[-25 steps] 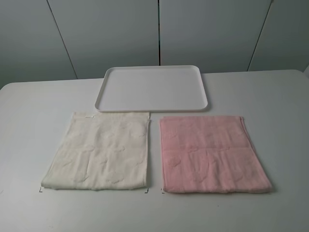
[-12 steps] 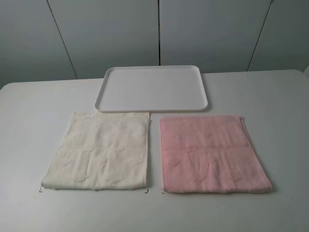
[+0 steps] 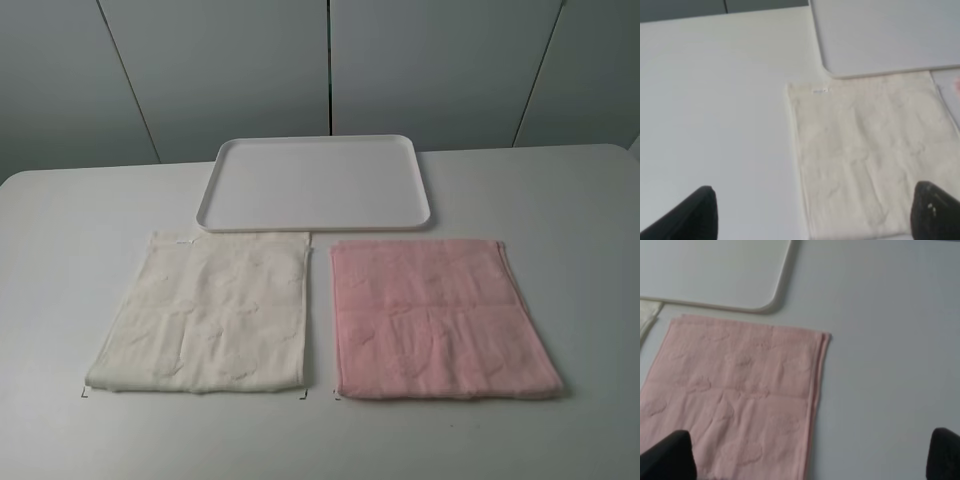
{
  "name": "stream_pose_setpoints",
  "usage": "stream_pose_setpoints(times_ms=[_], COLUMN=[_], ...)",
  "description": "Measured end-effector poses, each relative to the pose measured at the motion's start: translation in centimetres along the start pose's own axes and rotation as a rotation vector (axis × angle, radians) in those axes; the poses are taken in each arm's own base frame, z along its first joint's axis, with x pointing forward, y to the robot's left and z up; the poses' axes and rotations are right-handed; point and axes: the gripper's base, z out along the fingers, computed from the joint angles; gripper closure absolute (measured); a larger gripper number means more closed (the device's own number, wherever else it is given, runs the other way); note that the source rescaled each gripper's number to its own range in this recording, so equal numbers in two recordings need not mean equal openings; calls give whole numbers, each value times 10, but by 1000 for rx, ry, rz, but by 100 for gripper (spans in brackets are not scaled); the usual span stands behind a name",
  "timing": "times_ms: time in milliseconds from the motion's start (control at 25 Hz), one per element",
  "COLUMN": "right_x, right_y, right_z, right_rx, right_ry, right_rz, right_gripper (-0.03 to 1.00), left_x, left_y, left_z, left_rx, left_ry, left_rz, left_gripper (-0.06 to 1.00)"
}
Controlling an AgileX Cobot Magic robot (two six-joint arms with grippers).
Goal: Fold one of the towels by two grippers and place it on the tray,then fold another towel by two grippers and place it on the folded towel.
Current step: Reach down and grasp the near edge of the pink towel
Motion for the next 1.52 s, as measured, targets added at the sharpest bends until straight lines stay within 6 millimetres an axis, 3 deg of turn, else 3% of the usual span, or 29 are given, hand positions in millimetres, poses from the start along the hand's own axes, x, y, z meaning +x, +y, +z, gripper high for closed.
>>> stream_pose_setpoints(times_ms=[200,400,560,680,920,1080,1320,1520], right_x=[-36,-46,-44,-44,-43,-43,-39,-38], right_y=[2,5,3,2,0,-2,-10,-13], right_z=[23,56,73,80,89,92,92,92], right_rx=[-107,-252,-324,-357,-374,-371,-308,-288], right_ry=[72,223,324,344,382,400,477,497], right_rz=[-73,-273,-409,-498,-542,-547,-609,-619], right_gripper=[-3,-3,-3,-3,-3,-3,-3,-3], left_x=[-50,-82,-86,-82,-65,-46,-20,11], left_y=[0,-4,-6,-20,-76,-134,-218,-263], left_z=[28,67,101,122,168,195,219,231], left_rx=[105,294,400,485,583,685,780,799], left_ry=[71,149,224,284,415,500,640,771], left_rz=[138,302,385,448,626,739,950,1131], left_gripper=[-5,-5,-5,-5,-3,-3,-3,-3])
